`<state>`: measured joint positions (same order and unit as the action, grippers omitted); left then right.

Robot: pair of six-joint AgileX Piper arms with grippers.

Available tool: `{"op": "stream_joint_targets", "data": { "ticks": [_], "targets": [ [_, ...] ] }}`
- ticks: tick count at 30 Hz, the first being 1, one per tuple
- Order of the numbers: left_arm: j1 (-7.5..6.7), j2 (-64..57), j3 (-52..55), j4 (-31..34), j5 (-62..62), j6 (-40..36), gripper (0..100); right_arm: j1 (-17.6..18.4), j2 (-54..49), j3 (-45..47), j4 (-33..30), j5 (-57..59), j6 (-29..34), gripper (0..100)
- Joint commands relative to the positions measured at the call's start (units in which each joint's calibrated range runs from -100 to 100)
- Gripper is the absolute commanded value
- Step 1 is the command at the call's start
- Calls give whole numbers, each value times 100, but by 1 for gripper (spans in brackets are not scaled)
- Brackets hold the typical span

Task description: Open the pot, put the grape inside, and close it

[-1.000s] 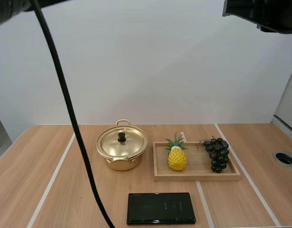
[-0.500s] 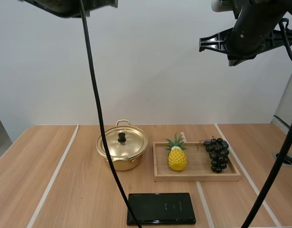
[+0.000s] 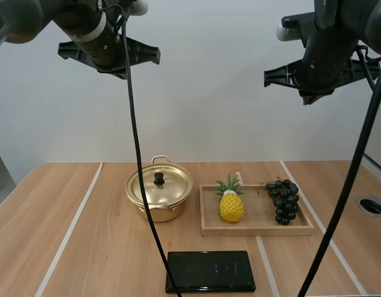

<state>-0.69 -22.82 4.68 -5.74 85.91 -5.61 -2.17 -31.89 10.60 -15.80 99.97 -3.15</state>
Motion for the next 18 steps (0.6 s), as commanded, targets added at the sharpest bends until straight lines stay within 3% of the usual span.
{"op": "stream_joint_targets", "data": {
  "ticks": [1,13,18],
  "targets": [
    [-13,218,-55,39,-281,-28,0,-187,114,280,46,3,93,0],
    [-13,985,-42,17,-85,-19,0,-207,346,966,-22,3,12,0],
    [-13,1210,-42,-447,599,831,0,-207,346,966,-51,3,26,0]
  ]
}}
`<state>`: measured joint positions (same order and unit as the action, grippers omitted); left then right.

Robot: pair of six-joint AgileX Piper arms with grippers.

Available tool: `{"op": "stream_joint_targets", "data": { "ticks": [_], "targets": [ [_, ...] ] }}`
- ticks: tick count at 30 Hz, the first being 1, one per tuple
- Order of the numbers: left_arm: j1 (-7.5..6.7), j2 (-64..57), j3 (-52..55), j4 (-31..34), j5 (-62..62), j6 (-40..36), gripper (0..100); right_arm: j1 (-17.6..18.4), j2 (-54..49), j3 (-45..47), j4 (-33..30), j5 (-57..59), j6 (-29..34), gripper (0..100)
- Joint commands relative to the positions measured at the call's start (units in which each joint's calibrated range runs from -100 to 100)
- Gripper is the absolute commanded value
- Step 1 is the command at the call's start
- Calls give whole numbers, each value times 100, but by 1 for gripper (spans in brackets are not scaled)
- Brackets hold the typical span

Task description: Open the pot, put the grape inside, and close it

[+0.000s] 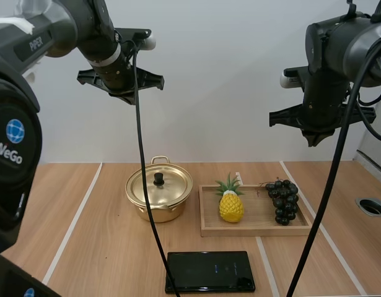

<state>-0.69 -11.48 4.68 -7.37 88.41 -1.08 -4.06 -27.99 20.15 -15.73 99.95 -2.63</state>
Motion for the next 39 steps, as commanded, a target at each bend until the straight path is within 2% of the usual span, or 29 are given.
{"op": "stream_joint_targets", "data": {
  "ticks": [1,8,10,11,12,13,15,16,21,35,39],
  "targets": [
    [-13,102,-42,-378,544,529,0,-18,-44,11,-52,5,-25,0],
    [-13,129,-42,-433,721,511,1,-18,-44,11,-14,5,-1,0],
    [-13,129,-42,-422,737,369,12,-18,-44,11,-4,5,-1,4],
    [-13,129,-42,-422,737,332,23,-18,-44,11,-4,5,-1,17],
    [-13,129,-42,-422,753,318,38,-18,-44,11,-4,5,-1,33],
    [-13,129,-42,-422,753,304,57,-18,-44,11,-16,5,-1,48],
    [-13,129,-42,-422,753,304,100,-18,-44,11,-41,-32,-133,88],
    [-13,129,-42,-422,753,314,100,-18,-44,11,-41,-140,-242,100],
    [-13,129,-42,-419,838,640,100,-18,-44,11,-42,-98,-338,100],
    [-13,129,-42,-456,746,871,100,-18,-44,11,-42,5,-302,100],
    [-13,129,-42,-555,823,1288,100,-18,-44,11,-42,5,-292,100]
  ]
}}
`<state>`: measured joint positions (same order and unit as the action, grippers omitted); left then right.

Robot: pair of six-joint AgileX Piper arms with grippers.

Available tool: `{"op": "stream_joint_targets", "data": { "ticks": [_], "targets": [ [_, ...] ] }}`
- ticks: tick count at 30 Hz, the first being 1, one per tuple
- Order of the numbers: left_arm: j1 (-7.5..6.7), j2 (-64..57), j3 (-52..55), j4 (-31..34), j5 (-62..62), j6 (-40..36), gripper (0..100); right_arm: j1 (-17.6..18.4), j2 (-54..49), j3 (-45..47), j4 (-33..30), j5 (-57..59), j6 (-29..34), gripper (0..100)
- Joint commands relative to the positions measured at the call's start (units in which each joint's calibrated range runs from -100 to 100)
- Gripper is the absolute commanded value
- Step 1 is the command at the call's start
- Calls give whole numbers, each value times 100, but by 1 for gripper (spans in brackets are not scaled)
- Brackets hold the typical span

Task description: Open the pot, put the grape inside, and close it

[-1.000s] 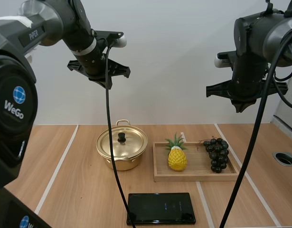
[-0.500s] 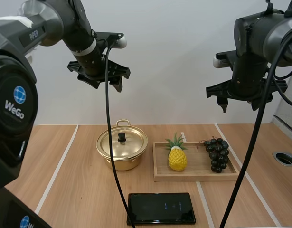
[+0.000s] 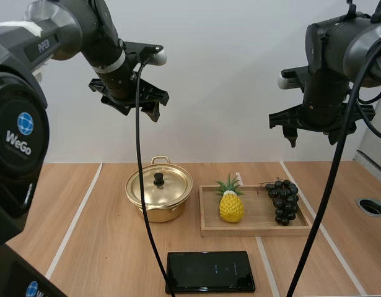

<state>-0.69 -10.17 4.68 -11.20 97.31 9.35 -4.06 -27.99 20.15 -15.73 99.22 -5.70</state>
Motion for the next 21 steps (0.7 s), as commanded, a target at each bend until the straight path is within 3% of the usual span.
{"op": "stream_joint_targets", "data": {
  "ticks": [1,18,21],
  "targets": [
    [-13,-1,-42,-201,-18,297,100,-18,-44,11,-42,78,15,100],
    [-13,882,538,-508,269,615,100,-18,-44,11,-5,78,50,100],
    [-13,921,779,-531,-163,786,100,-18,-44,11,-5,78,50,100]
  ]
}}
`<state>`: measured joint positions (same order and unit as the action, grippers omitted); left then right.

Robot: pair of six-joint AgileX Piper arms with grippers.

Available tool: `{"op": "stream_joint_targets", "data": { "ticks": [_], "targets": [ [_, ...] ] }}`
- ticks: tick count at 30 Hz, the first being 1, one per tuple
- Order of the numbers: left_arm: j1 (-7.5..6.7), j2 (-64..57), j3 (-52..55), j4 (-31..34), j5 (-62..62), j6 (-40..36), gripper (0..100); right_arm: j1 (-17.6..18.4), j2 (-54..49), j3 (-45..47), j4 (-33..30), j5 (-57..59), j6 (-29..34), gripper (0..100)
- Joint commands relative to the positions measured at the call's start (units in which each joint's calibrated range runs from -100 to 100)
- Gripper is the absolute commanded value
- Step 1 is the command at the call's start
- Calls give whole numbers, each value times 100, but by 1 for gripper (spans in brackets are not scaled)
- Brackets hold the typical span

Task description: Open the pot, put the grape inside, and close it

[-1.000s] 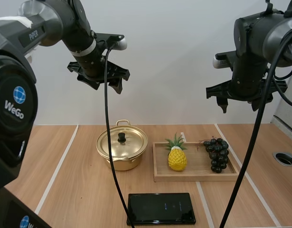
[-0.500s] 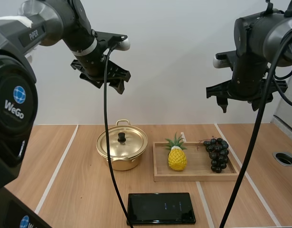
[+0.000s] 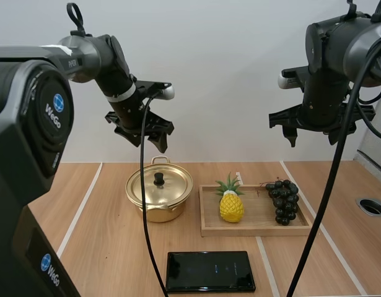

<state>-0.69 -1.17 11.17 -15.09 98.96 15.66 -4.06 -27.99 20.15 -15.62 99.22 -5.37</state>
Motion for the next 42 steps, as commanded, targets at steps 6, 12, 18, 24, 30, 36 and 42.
{"op": "stream_joint_targets", "data": {
  "ticks": [6,12,18,24,30,36,42],
  "targets": [
    [-13,60,637,-161,-979,536,100,-18,-44,11,-16,78,17,100],
    [-28,60,895,-184,-1235,942,100,-18,-44,11,-16,78,17,100],
    [-28,60,1120,-184,-1403,1443,100,-18,-44,11,-16,78,17,100],
    [-28,60,1244,-184,-1387,1914,100,-18,-44,11,-16,78,17,100],
    [-28,60,1244,-216,-1237,2412,100,-18,-44,11,-16,78,17,100],
    [-28,60,1244,-1100,-1271,2275,100,-18,-44,11,-16,78,17,100],
    [-28,60,1244,-1699,-1303,1836,100,-18,-44,11,-16,78,17,100]
  ]
}}
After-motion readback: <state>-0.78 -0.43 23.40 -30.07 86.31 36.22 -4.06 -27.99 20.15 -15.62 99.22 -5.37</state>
